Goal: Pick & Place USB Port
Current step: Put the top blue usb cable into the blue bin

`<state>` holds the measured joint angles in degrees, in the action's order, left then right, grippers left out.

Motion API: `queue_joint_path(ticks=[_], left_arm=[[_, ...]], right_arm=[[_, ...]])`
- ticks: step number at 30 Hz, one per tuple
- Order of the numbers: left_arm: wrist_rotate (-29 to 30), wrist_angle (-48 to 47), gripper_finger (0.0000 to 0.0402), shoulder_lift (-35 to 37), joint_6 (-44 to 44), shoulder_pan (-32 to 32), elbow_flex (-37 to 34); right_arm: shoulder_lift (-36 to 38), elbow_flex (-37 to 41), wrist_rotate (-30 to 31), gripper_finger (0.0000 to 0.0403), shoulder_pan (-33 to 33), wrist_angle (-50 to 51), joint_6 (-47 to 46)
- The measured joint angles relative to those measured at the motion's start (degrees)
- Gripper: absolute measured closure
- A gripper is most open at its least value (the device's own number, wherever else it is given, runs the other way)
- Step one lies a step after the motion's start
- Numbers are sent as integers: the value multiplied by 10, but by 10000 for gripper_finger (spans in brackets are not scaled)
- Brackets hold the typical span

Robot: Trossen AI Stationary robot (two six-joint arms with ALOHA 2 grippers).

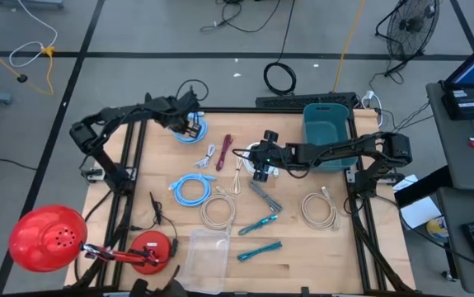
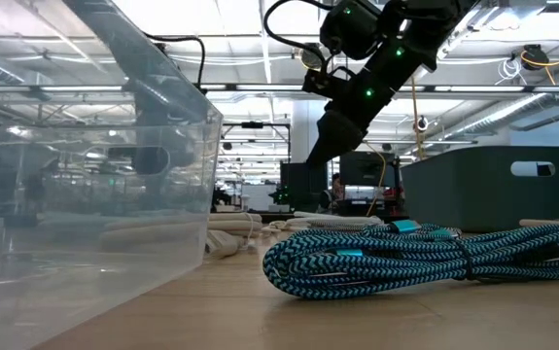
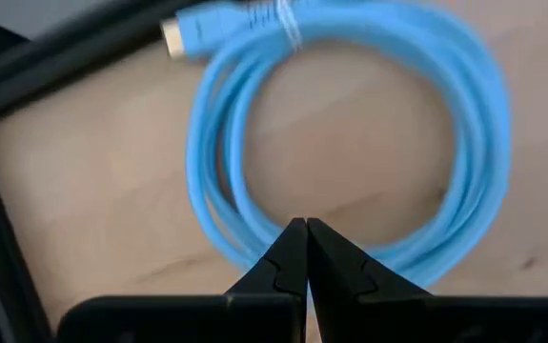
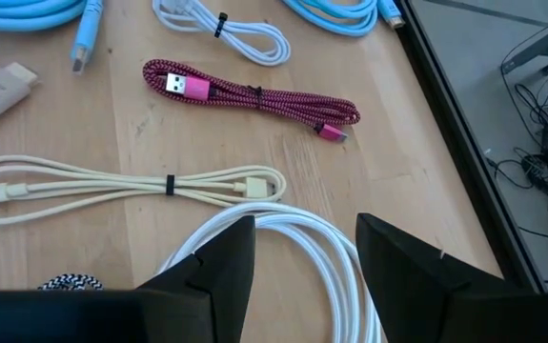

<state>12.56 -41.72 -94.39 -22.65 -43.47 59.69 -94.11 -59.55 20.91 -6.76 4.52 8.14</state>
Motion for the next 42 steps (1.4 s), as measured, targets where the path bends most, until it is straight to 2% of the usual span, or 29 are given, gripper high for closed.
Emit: queue_joint_path(ticks=[10,14,17,21,26,28,33,39,42], left_arm=[[-15,22,392,0,177,17,-11],[-57,24,392,-1,250,47,-11],[-41,24,385,-3,296,79,-11],[27,30,346,-3,323,112,-11],[68,54,265,-3,330,132,-11],[67,52,236,-3,313,129,-11],[22,27,186,-3,291,107,-11],[19,33,168,-4,294,88,-11],[-7,47,167,-19,293,83,-11]], right_arm=[[0,0,0,225,0,-3,1],[0,0,0,225,0,-19,2],[0,0,0,225,0,-25,2],[0,0,-1,225,0,-26,2],[0,0,-1,225,-1,-27,2],[0,0,-2,225,-2,-29,2],[0,0,-2,225,-3,-28,1],[0,0,-2,225,-3,-28,1],[0,0,-2,225,-3,-28,0]])
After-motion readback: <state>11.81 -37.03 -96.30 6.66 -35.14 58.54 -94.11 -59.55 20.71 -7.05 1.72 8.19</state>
